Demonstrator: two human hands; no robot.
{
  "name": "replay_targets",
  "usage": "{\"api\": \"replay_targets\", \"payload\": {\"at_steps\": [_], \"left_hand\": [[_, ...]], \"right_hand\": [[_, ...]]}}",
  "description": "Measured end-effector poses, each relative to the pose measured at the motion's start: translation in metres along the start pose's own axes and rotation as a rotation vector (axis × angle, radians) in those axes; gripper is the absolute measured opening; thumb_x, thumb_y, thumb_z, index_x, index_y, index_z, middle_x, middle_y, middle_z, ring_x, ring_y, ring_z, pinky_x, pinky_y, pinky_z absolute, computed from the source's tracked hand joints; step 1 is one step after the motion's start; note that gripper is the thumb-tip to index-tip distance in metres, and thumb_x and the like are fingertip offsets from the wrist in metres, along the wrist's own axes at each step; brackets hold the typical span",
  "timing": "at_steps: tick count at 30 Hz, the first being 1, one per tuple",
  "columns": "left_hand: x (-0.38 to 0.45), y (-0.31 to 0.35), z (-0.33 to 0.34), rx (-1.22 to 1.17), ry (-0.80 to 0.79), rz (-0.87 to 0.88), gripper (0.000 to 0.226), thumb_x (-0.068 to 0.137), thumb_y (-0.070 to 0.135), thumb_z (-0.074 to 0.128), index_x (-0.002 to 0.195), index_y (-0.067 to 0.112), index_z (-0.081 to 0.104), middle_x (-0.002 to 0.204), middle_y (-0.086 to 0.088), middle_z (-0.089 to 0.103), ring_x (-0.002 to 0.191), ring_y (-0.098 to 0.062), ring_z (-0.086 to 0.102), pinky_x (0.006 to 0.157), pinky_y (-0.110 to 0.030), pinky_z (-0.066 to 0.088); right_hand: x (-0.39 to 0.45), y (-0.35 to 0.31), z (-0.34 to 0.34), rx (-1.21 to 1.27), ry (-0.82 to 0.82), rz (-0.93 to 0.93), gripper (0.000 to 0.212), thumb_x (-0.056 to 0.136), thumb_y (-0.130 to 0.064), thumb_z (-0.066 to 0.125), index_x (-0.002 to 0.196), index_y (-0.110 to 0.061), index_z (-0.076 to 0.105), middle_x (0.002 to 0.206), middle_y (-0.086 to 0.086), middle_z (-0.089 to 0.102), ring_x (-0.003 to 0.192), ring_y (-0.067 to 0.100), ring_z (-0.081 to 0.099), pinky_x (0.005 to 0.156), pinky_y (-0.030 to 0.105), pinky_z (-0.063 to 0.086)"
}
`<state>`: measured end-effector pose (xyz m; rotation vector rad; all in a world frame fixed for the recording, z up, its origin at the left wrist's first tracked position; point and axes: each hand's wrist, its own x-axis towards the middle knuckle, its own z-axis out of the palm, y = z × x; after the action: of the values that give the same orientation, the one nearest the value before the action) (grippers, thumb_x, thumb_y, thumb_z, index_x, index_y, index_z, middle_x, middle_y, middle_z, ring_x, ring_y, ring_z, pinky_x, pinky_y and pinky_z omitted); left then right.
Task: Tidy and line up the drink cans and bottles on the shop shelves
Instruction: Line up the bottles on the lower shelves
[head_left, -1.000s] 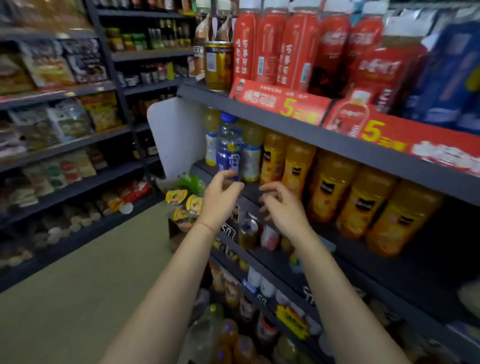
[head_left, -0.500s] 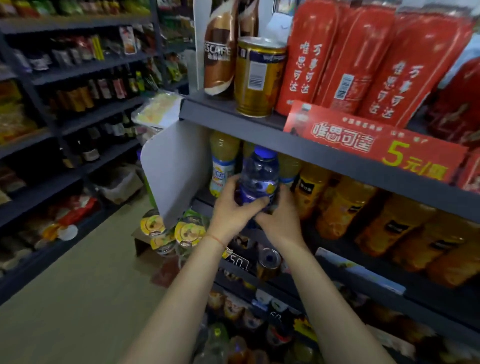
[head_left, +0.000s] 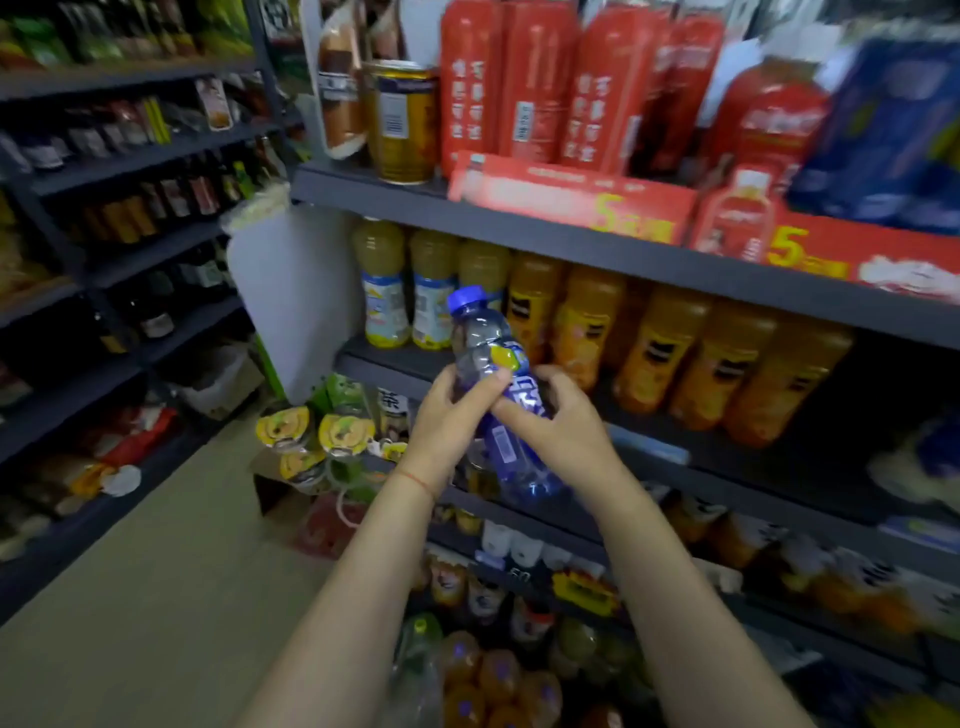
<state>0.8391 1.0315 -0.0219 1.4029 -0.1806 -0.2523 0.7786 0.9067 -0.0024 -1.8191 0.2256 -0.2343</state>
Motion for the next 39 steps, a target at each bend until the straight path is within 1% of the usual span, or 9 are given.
{"api": "replay_targets", "payload": {"at_steps": [3,6,11,17,22,26,32,36,39], "left_hand": [[-0.049,-0.007,0.056,-0.09,-0.01,-0.094,0.034,0.091,0.039,0.063,0.117,0.018,0.063,0.106,-0.004,0.073,0.089,-0.015,0.071,0.071,-0.028,0.055],[-0.103,-0.021,0.125,-0.235,-0.027,-0.166,0.042,0.094,0.041,0.053,0.118,0.008,0.062,0.099,-0.01,0.072,0.08,-0.02,0.07,0.07,-0.03,0.057],[-0.2,-0.041,0.251,-0.366,-0.181,-0.295,0.036,0.096,0.038,0.048,0.095,0.006,0.064,0.071,-0.01,0.07,0.054,-0.02,0.066,0.052,-0.028,0.056],[-0.255,-0.066,0.402,-0.209,-0.273,-0.207,0.055,0.079,0.042,0.07,0.119,0.005,0.058,0.116,-0.024,0.064,0.094,-0.03,0.065,0.087,-0.044,0.056],[-0.282,-0.087,0.524,-0.073,-0.447,-0.017,0.019,0.091,0.015,0.059,0.107,0.025,0.06,0.092,0.011,0.074,0.086,-0.008,0.069,0.077,-0.025,0.056],[-0.298,-0.11,0.619,-0.051,-0.602,0.045,0.041,0.093,0.005,0.055,0.124,0.032,0.054,0.116,0.008,0.068,0.104,-0.005,0.066,0.084,-0.019,0.052],[-0.308,-0.125,0.775,-0.127,-0.642,-0.06,0.061,0.081,0.057,0.057,0.125,0.015,0.065,0.127,-0.009,0.067,0.121,-0.026,0.061,0.107,-0.052,0.044],[-0.324,-0.119,0.872,-0.071,-0.652,0.037,0.028,0.096,0.031,0.047,0.103,0.021,0.072,0.109,0.003,0.072,0.105,-0.007,0.065,0.096,-0.032,0.05],[-0.341,-0.126,0.934,-0.001,-0.64,0.062,0.029,0.093,0.036,0.049,0.105,0.024,0.071,0.112,0.006,0.071,0.109,-0.008,0.063,0.095,-0.027,0.048]], "right_hand": [[-0.049,0.01,-0.062,0.117,0.034,0.023,0.009,0.096,-0.03,0.061,0.101,-0.027,0.068,0.103,-0.006,0.072,0.087,-0.001,0.068,0.077,0.021,0.053],[-0.11,0.028,-0.129,0.268,0.075,0.109,0.026,0.102,-0.03,0.049,0.103,-0.019,0.072,0.1,-0.001,0.075,0.088,0.013,0.07,0.07,0.024,0.055],[-0.221,0.059,-0.247,0.39,0.111,0.159,0.024,0.103,-0.018,0.045,0.102,-0.01,0.067,0.087,0.004,0.069,0.064,0.009,0.064,0.051,0.019,0.05],[-0.299,0.092,-0.385,0.271,0.284,0.145,0.007,0.096,-0.019,0.062,0.101,-0.023,0.063,0.097,-0.003,0.067,0.078,0.002,0.063,0.07,0.021,0.051],[-0.34,0.127,-0.491,0.065,0.279,0.085,0.05,0.077,-0.022,0.084,0.119,-0.022,0.055,0.109,-0.004,0.071,0.093,0.004,0.068,0.083,0.023,0.055],[-0.356,0.158,-0.581,0.009,0.41,0.081,0.058,0.065,-0.017,0.091,0.115,-0.018,0.061,0.103,-0.002,0.074,0.091,0.007,0.071,0.081,0.029,0.056],[-0.385,0.184,-0.722,-0.07,0.595,-0.026,0.078,0.062,-0.007,0.092,0.126,-0.02,0.05,0.119,-0.001,0.067,0.11,0.013,0.066,0.089,0.033,0.057],[-0.407,0.192,-0.814,-0.095,0.759,-0.088,0.083,0.06,-0.004,0.093,0.124,-0.031,0.048,0.122,-0.002,0.064,0.112,0.01,0.064,0.09,0.027,0.055],[-0.428,0.199,-0.878,-0.095,0.843,-0.141,0.084,0.062,0.0,0.091,0.125,-0.031,0.046,0.123,-0.004,0.062,0.11,0.0,0.062,0.084,0.014,0.051]]}}
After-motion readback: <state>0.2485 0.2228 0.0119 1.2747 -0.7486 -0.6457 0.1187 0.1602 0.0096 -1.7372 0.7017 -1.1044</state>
